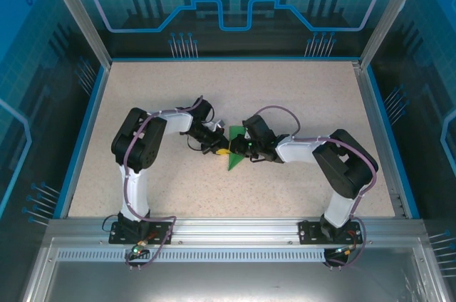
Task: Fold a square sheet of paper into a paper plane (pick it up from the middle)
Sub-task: Fourth fold the wing at the center of the table.
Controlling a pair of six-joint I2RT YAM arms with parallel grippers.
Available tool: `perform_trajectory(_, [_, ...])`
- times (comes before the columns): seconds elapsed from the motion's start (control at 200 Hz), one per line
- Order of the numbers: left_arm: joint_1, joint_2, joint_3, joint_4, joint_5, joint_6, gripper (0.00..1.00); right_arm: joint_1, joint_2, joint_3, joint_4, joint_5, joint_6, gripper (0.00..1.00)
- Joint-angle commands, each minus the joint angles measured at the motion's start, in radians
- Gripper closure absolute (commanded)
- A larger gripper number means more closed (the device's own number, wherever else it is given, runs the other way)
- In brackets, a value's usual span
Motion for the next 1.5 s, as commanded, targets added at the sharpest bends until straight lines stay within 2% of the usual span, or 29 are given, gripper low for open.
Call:
perform_trajectory(0.0, [0.058, -0.01, -0.029, -0.009, -0.128, -0.039, 1.0, 0.005, 0.012, -0.02, -0.023, -0.006, -0.009, 0.9])
perform_trajectory(0.595, [0.066, -0.062, -0.007, 0.02, -0.095, -0.054, 1.0, 0.014, 0.005, -0.004, -0.083, 0.022, -0.044, 0.9])
perform_trajectory(0.77, [0.066, -0.092, 0.015, 0.03, -0.082, -0.05, 0.83, 0.017, 0.001, -0.011, -0.085, 0.031, -0.049, 0.9])
perform_trajectory(0.925, [0.064, -0.117, 0.037, 0.035, -0.074, -0.044, 0.73, 0.022, -0.01, -0.019, -0.088, 0.041, -0.055, 0.9])
perform_trajectory(1.14, [0.039, -0.142, 0.068, 0.024, -0.079, -0.01, 0.64, 0.024, -0.021, -0.033, -0.089, 0.051, -0.06, 0.9])
perform_trajectory(1.496, [-0.013, -0.128, 0.136, -0.017, -0.092, 0.058, 0.58, 0.031, -0.032, -0.057, -0.079, 0.067, -0.071, 0.9])
